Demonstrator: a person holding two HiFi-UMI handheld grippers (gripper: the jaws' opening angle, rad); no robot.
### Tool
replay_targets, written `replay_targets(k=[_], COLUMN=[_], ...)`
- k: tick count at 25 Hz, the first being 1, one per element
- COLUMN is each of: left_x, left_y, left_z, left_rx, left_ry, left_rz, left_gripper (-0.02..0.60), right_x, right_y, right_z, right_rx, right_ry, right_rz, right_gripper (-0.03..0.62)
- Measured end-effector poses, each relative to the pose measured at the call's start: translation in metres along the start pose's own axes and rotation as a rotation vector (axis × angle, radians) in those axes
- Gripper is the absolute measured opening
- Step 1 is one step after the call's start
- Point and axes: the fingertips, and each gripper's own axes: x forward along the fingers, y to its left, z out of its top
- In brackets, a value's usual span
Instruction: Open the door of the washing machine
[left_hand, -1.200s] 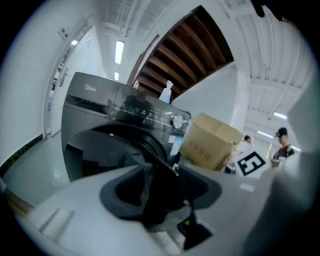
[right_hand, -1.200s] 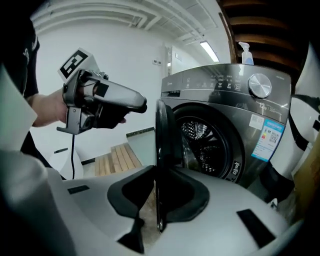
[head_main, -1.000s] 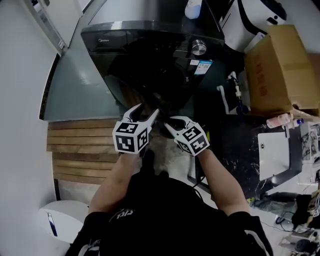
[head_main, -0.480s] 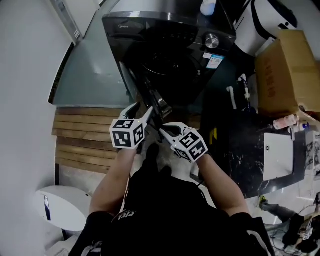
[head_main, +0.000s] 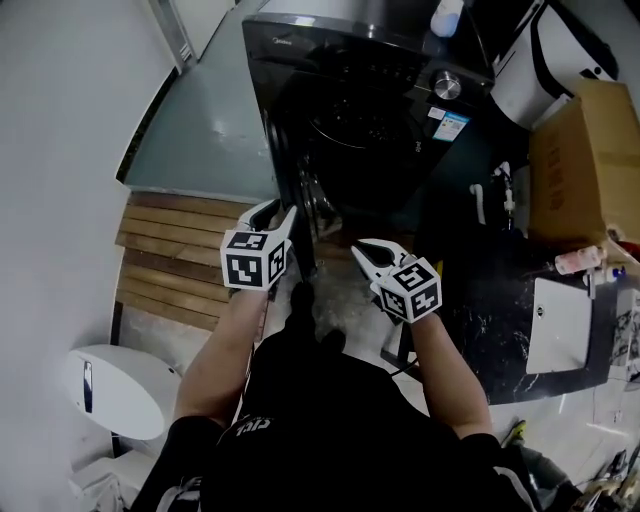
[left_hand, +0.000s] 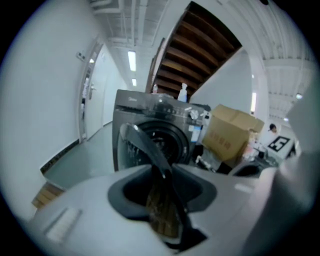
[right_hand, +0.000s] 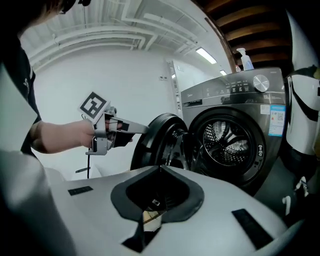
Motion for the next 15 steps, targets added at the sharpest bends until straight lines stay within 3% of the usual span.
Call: replay_targets(k=[4, 8, 15], left_x=[-0.01, -0.02, -0.044], left_y=[0.01, 0.026, 0.058], left_z=[-0.005, -0.007, -0.014], left_rx=[-0.013, -0.049, -0.052], left_ry=[0.004, -0.006, -0.008], left_rz=[0.019, 0.037, 0.145], left_gripper=[0.135, 0.135, 0.135], right_x=[-0.009, -0.012, -0.008], right_y=[-0.02, -0.026, -0.036], right_z=[0.002, 0.003, 0.0], right_rx=[0.071, 0.072, 0.088], right_ry=[-0.032, -0.036, -0.022], right_rz=[-0.048, -0.048, -0.046], right_gripper=[0.008, 0.006, 0.006])
